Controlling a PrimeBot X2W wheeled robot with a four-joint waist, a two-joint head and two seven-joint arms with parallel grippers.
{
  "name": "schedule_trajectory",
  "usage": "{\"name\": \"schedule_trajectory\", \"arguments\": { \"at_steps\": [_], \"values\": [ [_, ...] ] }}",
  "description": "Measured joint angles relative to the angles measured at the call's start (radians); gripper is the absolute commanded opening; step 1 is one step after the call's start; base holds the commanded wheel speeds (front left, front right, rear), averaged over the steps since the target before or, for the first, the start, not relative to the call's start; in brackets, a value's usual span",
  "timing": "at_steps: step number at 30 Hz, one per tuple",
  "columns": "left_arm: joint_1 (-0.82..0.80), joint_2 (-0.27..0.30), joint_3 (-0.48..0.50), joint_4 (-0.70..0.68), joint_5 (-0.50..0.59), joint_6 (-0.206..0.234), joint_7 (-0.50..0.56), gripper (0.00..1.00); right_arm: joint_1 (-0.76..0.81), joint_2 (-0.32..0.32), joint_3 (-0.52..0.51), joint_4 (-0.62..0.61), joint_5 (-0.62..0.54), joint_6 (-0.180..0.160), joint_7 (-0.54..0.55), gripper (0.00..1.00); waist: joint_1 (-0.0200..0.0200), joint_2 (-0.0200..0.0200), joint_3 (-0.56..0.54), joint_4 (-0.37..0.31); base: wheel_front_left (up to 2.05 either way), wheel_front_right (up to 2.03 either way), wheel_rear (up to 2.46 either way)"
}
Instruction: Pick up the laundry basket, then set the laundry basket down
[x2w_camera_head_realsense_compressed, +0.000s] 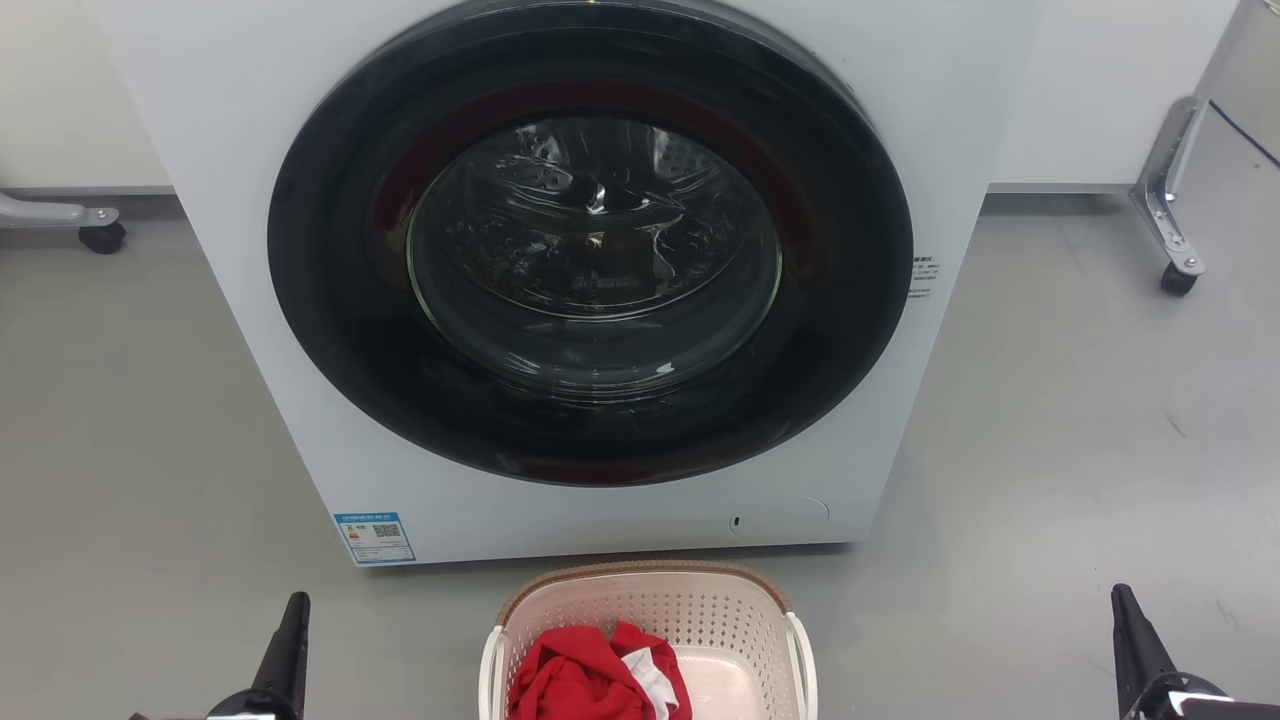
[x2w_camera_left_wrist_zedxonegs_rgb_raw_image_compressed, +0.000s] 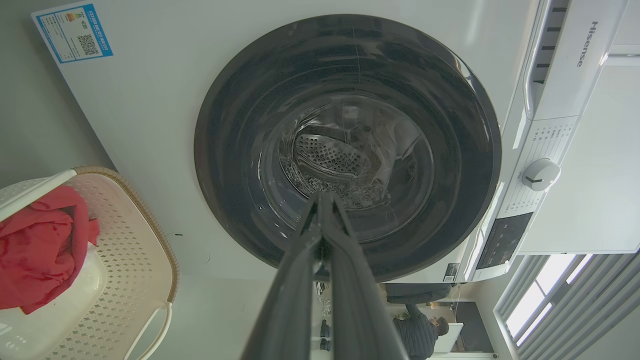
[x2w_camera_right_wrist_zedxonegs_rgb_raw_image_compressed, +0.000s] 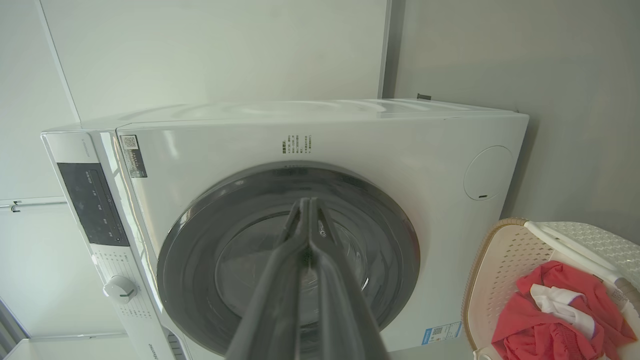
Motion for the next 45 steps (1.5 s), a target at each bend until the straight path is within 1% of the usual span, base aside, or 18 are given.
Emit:
{"name": "schedule_trajectory", "arguments": {
  "at_steps": [32,33,37,45],
  "values": [
    [0.0,0.0,0.0,0.0,0.0,0.0,0.0,0.0,0.0,0.0,0.0,0.0,0.0,0.0,0.0,0.0,0.0,0.0,0.0,0.0,0.0,0.0,0.0],
    [0.001,-0.001,0.0,0.002,0.0,0.0,0.0,1.0,0.001,0.001,0.0,0.003,0.0,0.0,0.0,1.0,0.0,0.0,0.0,0.0,0.0,0.0,0.0],
    [0.031,-0.01,-0.005,0.03,0.0,0.001,0.0,1.0,0.028,0.011,0.003,0.032,-0.001,-0.002,-0.001,1.0,0.0,0.0,0.0,0.0,0.0,0.0,0.0],
    [0.026,-0.009,-0.015,0.028,0.0,0.001,-0.012,1.0,0.023,0.012,0.004,0.03,-0.014,-0.002,-0.017,1.0,0.0,0.0,0.0,-0.001,0.0,0.0,0.0]
  ]
}}
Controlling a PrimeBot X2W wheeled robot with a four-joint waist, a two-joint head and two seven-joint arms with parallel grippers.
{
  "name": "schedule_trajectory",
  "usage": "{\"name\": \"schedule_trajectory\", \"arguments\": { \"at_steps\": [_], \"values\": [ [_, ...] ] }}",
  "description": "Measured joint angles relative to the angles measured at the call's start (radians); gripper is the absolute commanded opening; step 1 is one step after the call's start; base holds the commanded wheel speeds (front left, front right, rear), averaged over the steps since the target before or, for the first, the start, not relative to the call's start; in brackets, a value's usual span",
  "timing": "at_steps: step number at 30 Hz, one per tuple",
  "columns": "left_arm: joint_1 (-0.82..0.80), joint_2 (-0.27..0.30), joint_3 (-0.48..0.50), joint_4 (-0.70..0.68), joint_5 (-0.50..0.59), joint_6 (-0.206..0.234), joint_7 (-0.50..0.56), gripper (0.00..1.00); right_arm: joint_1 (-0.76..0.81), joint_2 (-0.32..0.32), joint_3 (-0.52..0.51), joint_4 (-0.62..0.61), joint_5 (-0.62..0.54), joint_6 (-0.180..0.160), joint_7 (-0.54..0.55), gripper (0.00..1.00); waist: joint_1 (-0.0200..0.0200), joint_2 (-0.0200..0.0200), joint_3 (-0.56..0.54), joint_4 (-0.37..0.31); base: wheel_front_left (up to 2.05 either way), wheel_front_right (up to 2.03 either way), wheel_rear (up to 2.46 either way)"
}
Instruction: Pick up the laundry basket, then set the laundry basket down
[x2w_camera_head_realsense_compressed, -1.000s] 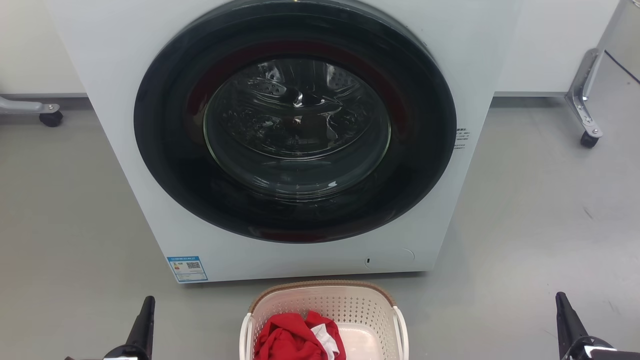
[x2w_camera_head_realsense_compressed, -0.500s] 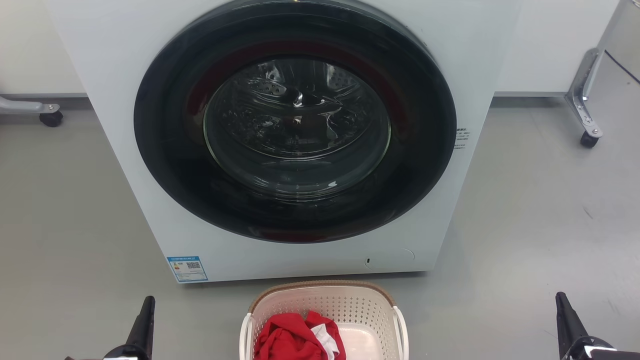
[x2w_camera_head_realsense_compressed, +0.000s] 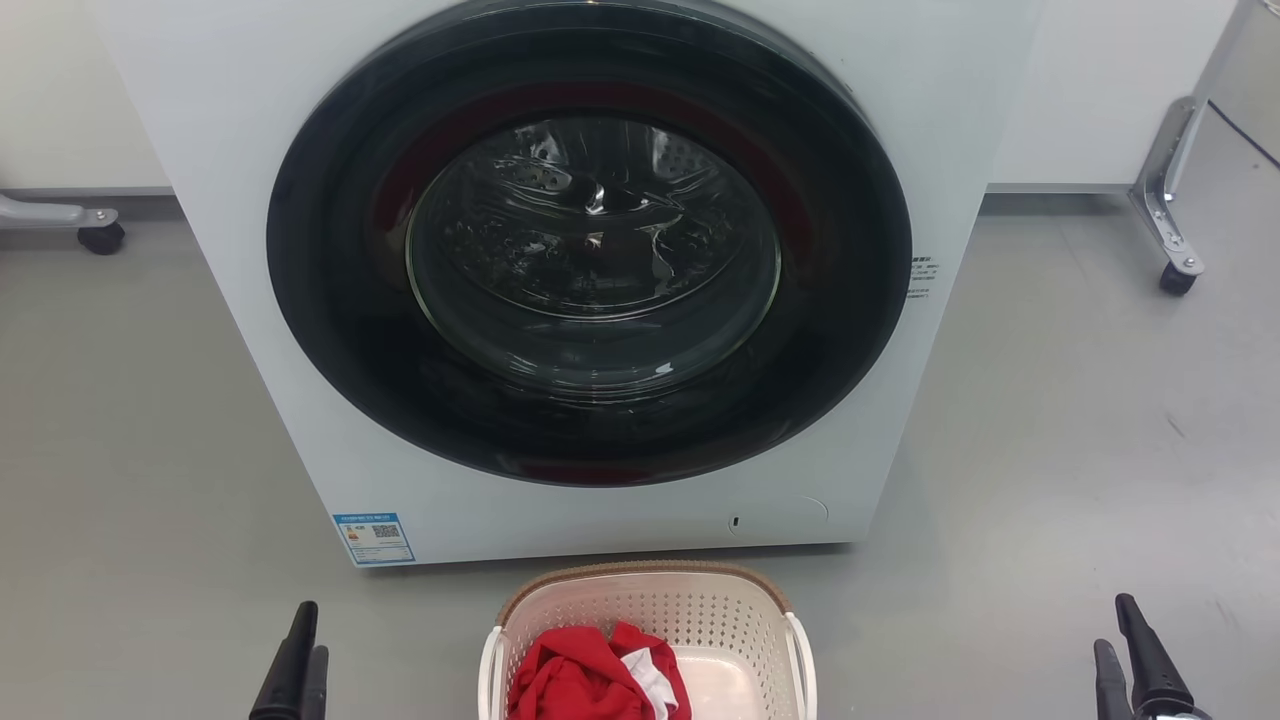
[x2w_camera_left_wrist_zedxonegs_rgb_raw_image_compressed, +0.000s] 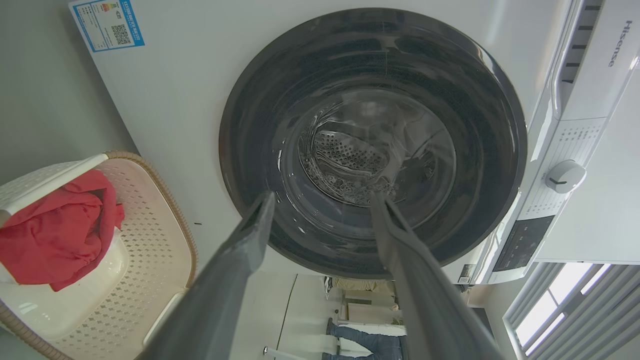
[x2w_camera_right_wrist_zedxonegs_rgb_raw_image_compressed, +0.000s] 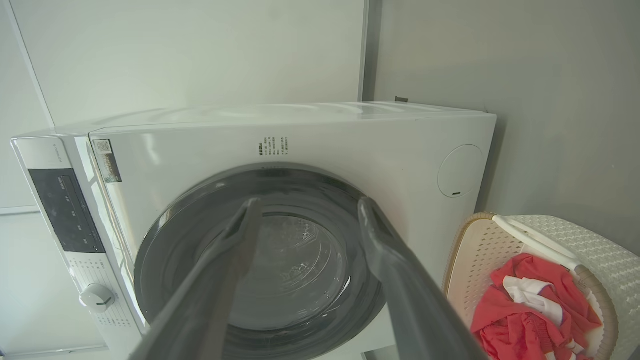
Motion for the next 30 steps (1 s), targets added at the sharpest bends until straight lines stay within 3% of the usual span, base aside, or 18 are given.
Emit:
{"name": "schedule_trajectory", "arguments": {
  "at_steps": [9,15,22,30],
  "values": [
    [-0.01,0.001,-0.018,-0.003,0.01,0.0,-0.026,1.0,-0.003,-0.007,0.011,-0.002,-0.039,0.0,-0.027,1.0,0.0,0.0,0.0,-0.001,0.0,0.0,0.0],
    [-0.026,0.016,-0.042,-0.014,0.072,0.0,-0.067,1.0,-0.009,-0.028,0.037,-0.004,-0.114,0.0,-0.055,1.0,0.0,0.0,-0.002,-0.001,0.0,0.0,0.0],
    [-0.035,0.041,-0.076,-0.022,0.191,0.009,-0.097,1.0,-0.026,-0.06,0.073,-0.01,-0.227,-0.001,-0.089,1.0,0.0,0.0,-0.004,-0.002,0.0,0.0,0.0],
    [-0.048,0.076,-0.128,-0.046,0.343,0.037,-0.124,1.0,-0.039,-0.095,0.121,-0.02,-0.374,-0.028,-0.117,1.0,0.0,0.0,-0.008,-0.003,0.0,0.0,0.0]
  ]
}}
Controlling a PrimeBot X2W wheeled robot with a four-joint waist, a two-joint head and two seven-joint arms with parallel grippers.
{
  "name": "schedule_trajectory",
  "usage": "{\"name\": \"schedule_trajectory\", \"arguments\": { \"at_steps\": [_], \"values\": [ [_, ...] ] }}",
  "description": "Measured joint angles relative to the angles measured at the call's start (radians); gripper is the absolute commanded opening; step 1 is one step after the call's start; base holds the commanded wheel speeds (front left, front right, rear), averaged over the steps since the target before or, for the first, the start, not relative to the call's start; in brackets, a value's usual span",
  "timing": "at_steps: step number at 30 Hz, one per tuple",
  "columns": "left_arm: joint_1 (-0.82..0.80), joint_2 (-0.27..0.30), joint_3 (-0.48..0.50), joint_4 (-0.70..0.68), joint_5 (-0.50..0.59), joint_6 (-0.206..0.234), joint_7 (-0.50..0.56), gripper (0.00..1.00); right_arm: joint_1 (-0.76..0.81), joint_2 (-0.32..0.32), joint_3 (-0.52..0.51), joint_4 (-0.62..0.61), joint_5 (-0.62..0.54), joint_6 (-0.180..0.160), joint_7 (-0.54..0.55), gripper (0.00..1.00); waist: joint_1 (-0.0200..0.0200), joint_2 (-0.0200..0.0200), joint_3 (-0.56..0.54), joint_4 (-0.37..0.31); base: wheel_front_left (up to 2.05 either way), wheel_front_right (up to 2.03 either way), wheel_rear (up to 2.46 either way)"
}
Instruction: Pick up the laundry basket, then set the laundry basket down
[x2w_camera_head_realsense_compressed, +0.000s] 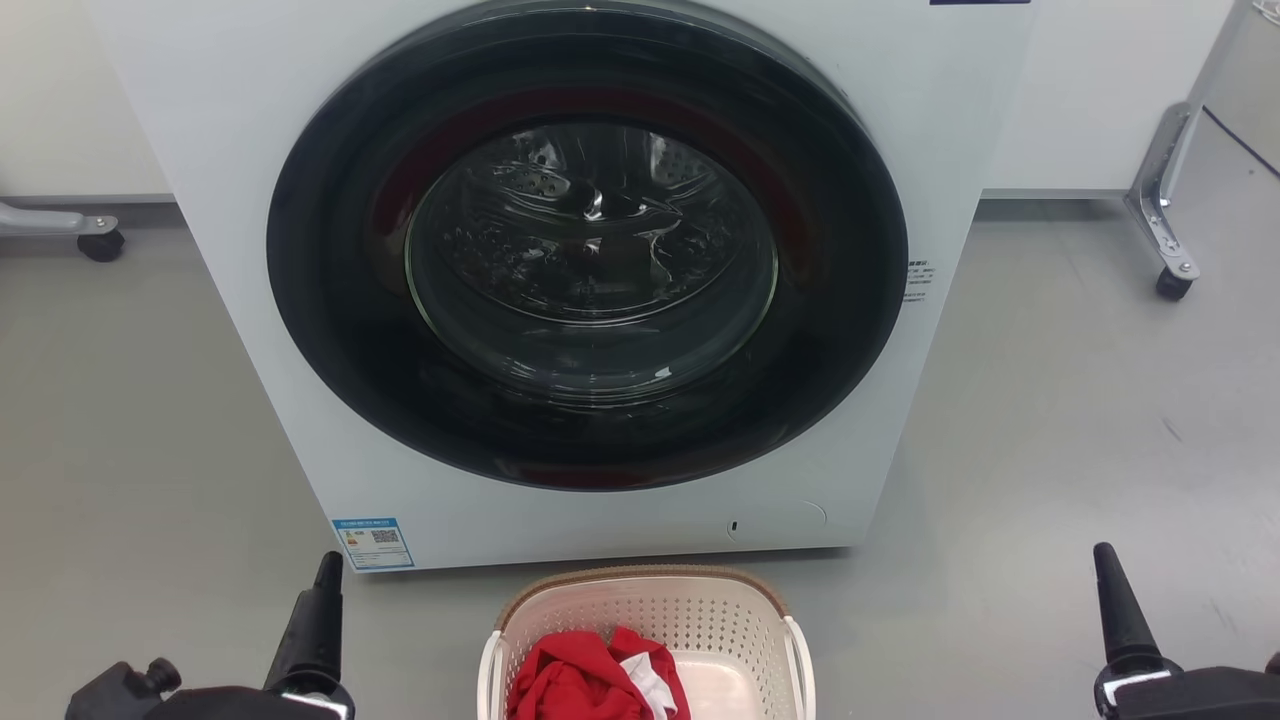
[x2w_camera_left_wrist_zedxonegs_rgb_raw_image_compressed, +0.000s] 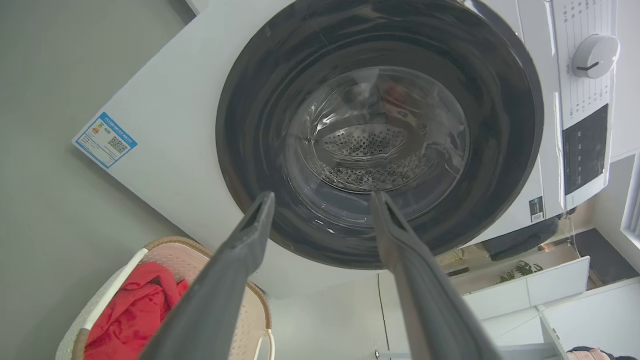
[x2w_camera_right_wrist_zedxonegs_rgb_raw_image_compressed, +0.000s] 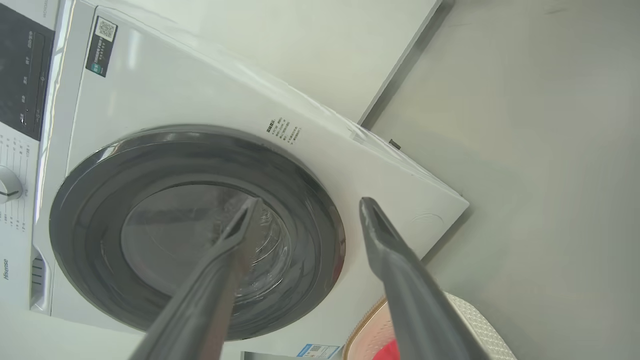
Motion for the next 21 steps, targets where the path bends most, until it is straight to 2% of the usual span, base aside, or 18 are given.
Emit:
{"name": "schedule_trajectory", "arguments": {
  "at_steps": [14,21],
  "values": [
    [-0.013,0.052,-0.094,-0.039,0.272,0.072,-0.055,1.0,-0.009,-0.061,0.103,-0.002,-0.267,-0.054,-0.052,1.0,0.0,0.0,-0.005,-0.003,0.0,0.0,0.0],
    [-0.013,0.063,-0.128,-0.044,0.373,0.096,-0.078,1.0,-0.026,-0.081,0.146,0.012,-0.368,-0.066,-0.078,1.0,0.0,0.0,-0.005,-0.006,0.0,0.0,0.0]
  ]
}}
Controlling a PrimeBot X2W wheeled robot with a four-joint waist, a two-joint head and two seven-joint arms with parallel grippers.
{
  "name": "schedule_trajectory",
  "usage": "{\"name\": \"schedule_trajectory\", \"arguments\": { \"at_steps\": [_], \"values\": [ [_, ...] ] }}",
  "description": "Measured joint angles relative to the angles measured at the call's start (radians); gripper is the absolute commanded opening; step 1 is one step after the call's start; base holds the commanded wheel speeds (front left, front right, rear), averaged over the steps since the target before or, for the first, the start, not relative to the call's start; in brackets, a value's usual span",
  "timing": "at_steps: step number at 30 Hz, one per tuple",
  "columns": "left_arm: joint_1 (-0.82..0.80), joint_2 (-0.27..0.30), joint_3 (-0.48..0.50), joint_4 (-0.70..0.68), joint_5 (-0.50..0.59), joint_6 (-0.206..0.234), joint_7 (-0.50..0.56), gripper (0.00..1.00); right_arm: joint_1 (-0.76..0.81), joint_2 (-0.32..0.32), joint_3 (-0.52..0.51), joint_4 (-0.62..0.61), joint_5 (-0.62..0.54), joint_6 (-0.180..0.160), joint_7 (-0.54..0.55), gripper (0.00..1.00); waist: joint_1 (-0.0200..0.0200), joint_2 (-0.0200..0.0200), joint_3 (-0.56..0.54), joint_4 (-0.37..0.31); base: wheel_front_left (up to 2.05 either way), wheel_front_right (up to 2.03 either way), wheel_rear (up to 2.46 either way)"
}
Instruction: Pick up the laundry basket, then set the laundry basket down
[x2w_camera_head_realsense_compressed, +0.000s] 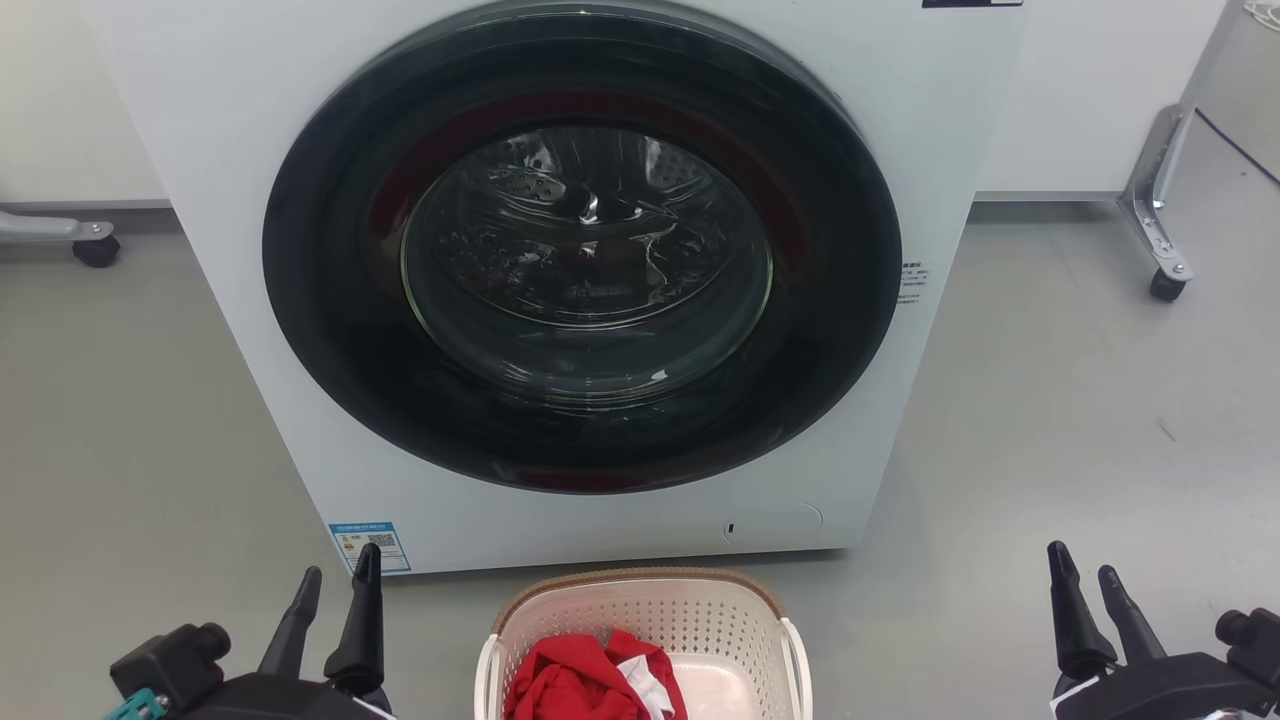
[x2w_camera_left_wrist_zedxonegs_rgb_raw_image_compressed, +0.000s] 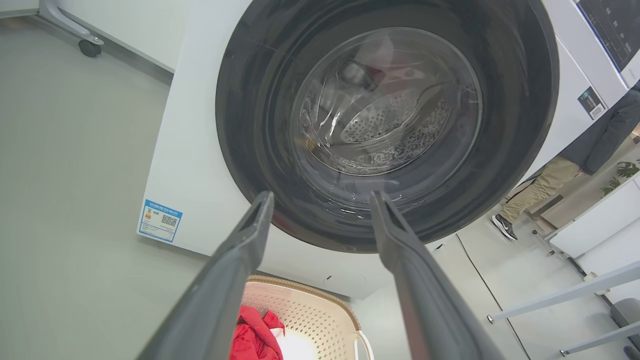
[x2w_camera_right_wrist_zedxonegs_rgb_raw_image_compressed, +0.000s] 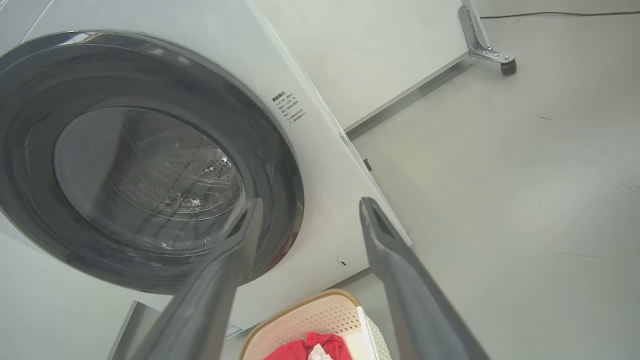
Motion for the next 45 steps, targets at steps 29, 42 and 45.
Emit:
{"name": "schedule_trajectory", "arguments": {
  "at_steps": [29,42,45],
  "values": [
    [0.021,0.014,-0.081,0.02,0.365,0.086,-0.112,1.0,-0.021,-0.047,0.13,0.075,-0.373,-0.06,-0.111,1.0,0.0,0.0,-0.005,-0.01,0.0,0.0,0.0],
    [0.021,0.021,-0.106,0.037,0.512,0.114,-0.149,1.0,-0.043,-0.07,0.168,0.101,-0.516,-0.07,-0.15,1.0,0.0,0.0,-0.003,-0.014,0.0,0.0,0.0],
    [0.021,0.02,-0.104,0.042,0.512,0.114,-0.149,1.0,-0.043,-0.07,0.167,0.105,-0.516,-0.07,-0.15,1.0,0.0,0.0,-0.003,-0.014,0.0,0.0,0.0]
  ]
}}
